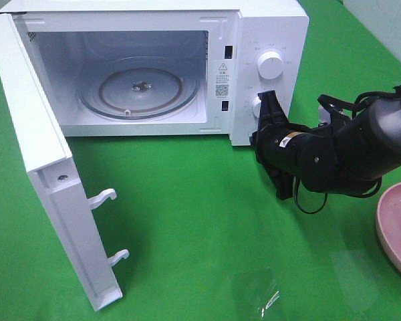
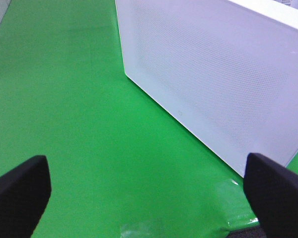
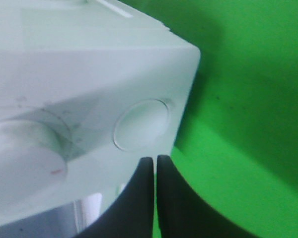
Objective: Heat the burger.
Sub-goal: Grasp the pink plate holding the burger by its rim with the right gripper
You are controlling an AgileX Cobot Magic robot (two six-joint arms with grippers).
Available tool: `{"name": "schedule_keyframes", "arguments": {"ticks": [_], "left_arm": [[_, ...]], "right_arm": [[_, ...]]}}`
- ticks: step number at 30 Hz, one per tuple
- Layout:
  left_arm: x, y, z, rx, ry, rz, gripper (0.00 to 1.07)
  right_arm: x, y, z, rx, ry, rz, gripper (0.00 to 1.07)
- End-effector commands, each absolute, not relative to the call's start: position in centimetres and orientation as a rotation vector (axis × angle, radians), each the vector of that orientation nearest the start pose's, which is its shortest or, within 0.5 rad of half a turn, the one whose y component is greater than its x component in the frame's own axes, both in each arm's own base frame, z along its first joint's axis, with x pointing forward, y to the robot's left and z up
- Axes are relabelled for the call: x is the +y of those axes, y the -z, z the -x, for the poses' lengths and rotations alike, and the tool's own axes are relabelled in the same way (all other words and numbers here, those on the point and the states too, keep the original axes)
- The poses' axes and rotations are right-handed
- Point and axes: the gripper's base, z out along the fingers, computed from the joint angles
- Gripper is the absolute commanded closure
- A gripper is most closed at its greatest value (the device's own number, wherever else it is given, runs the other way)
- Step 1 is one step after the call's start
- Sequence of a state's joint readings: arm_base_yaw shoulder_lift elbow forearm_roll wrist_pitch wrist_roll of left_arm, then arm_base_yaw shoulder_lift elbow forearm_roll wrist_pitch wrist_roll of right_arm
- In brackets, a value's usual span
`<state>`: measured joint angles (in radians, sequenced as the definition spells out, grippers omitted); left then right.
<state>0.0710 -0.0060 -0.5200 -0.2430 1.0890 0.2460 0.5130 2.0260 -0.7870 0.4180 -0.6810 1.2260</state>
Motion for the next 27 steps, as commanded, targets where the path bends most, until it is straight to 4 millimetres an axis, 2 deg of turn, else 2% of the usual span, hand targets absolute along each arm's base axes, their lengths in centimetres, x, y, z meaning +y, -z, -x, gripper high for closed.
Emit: {"name": "schedule_keyframes", "arguments": {"ticks": [1, 7, 8, 9, 10, 12, 13, 14, 15, 16, 21, 24, 26, 27], "left_arm": [[-2.0, -28.3, 1.1, 1.985, 0.089, -0.191, 0.09], [-2.0, -28.3, 1.1, 1.985, 0.089, -0.191, 0.09], [-2.0, -28.3, 1.1, 1.985, 0.089, -0.191, 0.09], [-2.0, -28.3, 1.1, 1.985, 0.089, -0.191, 0.09], [-2.0, -28.3, 1.1, 1.985, 0.089, -0.191, 0.09], [-2.0, -28.3, 1.1, 1.985, 0.089, -0.191, 0.09], [-2.0, -28.3, 1.1, 1.985, 0.089, -0.191, 0.09], [-2.0, -28.3, 1.1, 1.985, 0.089, -0.191, 0.09], [-2.0, -28.3, 1.1, 1.985, 0.089, -0.191, 0.09], [-2.0, -28.3, 1.1, 1.985, 0.089, -0.191, 0.09], [-2.0, -28.3, 1.1, 1.985, 0.089, -0.191, 0.09], [-2.0, -28.3, 1.1, 1.985, 0.089, -0.191, 0.09], [-2.0, -28.3, 1.1, 1.985, 0.089, -0.191, 0.09], [-2.0, -28.3, 1.1, 1.985, 0.089, -0.191, 0.09]], "right_arm": [[15.7, -10.1, -31.7, 1.937, -0.931, -1.177, 1.05], [15.9, -11.6, -30.9, 2.060, -0.888, -0.993, 1.04], [16.1, -12.8, -30.5, 2.125, -0.855, -0.858, 1.03], [16.1, -12.8, -30.5, 2.125, -0.855, -0.858, 1.03], [16.2, -13.6, -30.1, 2.176, -0.820, -0.753, 1.03], [16.2, -13.8, -29.9, 2.199, -0.803, -0.704, 1.03], [16.2, -14.4, -29.6, 2.248, -0.761, -0.607, 1.02], [16.2, -14.4, -29.6, 2.248, -0.761, -0.607, 1.02], [16.1, -14.9, -29.1, 2.294, -0.721, -0.513, 1.02], [16.1, -14.9, -29.1, 2.294, -0.721, -0.513, 1.02], [15.7, -16.2, -27.9, 2.401, -0.595, -0.262, 1.00], [15.6, -16.6, -27.6, 2.429, -0.560, -0.198, 1.00], [15.1, -17.4, -26.6, 2.498, -0.470, -0.058, 0.99], [15.1, -17.4, -26.6, 2.498, -0.470, -0.058, 0.99]]}}
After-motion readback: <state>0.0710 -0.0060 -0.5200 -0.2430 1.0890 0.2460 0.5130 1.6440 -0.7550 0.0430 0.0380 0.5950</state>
